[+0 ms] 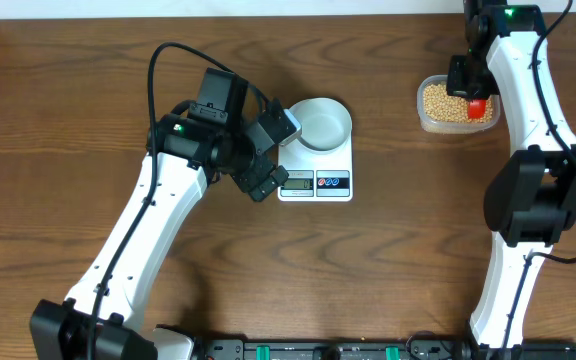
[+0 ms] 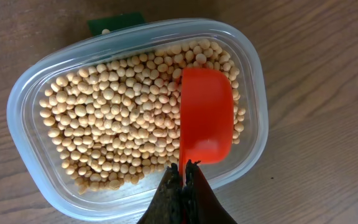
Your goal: Scoop item into bowl and weigh 50g on scale
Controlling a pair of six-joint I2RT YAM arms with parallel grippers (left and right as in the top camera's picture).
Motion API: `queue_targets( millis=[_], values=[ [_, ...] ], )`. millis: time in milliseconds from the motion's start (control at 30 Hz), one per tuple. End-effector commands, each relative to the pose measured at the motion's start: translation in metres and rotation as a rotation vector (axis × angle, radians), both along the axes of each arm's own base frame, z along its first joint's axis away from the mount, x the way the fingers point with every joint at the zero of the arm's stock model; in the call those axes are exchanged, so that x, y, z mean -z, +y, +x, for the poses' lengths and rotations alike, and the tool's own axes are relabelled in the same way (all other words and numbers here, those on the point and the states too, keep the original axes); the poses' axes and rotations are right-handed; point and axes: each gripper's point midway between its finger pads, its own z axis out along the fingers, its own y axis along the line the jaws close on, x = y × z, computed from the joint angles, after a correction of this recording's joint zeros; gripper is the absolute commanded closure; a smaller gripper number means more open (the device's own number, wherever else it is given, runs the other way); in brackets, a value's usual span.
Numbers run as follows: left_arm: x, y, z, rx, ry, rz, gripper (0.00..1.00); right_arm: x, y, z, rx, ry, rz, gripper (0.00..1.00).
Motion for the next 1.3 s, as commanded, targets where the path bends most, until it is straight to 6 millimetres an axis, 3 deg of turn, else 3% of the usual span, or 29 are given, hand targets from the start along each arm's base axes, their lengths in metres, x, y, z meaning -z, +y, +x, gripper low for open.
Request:
queue_targets(
  millis=[0, 633, 1000, 1267],
  values=[
    [0.004, -0.001, -0.003, 0.006, 0.019, -0.008, 0.07, 0.008, -0.003, 0.001, -0.013, 0.020, 0.000, 0.99],
    [0.002, -0.003, 0.002, 0.005, 0.001, -0.015, 0.07, 0.011, 0.011, -0.002, -0.044, 0.039, 0.083, 0.99],
    [-0.007, -0.009, 0.020, -0.180, 0.002, -0.108, 0.07, 0.012, 0.016, -0.002, -0.048, 0.038, 0.111, 0.99],
    [-0.006, -0.009, 0.022, -0.221, 0.022, -0.122, 0.07, 0.012, 0.016, -0.002, -0.048, 0.038, 0.111, 0.99]
  ],
)
